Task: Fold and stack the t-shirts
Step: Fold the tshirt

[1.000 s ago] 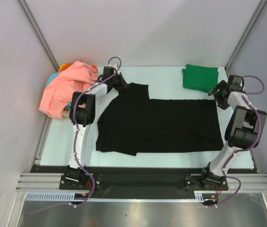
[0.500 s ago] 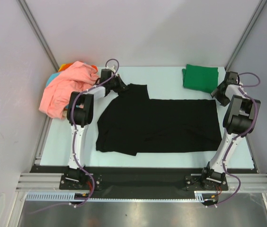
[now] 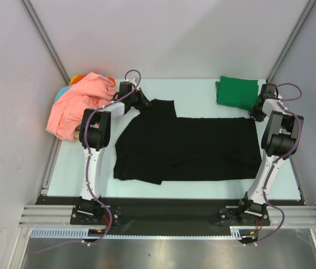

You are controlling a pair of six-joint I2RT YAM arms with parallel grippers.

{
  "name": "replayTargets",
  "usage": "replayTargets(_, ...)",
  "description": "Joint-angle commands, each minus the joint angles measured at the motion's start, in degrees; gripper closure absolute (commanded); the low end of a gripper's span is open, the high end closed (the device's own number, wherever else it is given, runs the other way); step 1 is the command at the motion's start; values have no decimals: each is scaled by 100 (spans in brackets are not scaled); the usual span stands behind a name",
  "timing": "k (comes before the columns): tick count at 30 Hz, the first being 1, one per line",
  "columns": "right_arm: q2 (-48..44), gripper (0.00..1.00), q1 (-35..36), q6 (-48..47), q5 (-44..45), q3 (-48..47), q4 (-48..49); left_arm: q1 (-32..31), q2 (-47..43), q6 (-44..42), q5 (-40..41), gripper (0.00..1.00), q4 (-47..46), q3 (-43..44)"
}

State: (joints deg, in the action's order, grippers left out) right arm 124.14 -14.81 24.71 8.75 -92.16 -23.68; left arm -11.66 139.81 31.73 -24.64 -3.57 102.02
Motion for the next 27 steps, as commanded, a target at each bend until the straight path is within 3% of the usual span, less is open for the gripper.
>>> replayTargets(1, 208, 76, 39, -54, 13, -101, -14, 50, -68, -17, 39, 100, 208, 90)
replayTargets(4, 190, 100, 74, -63, 4, -39, -40, 50, -50, -17, 47, 100, 225, 99)
replayTargets(13, -924, 100, 408, -124, -225, 348, -40, 59, 109, 71, 170, 100, 936, 635)
replayTargets(16, -1338, 100, 487, -177, -234, 374, -110, 59, -497, 237, 319, 100, 710, 118)
replayTargets(23, -2015, 100, 453, -265, -277, 620, -146, 50, -1675, 132, 575, 100, 1131, -190)
replayTargets(27, -2314, 100, 382, -177, -471, 971, -31, 41, -2457, 71, 689, 100, 1113, -935)
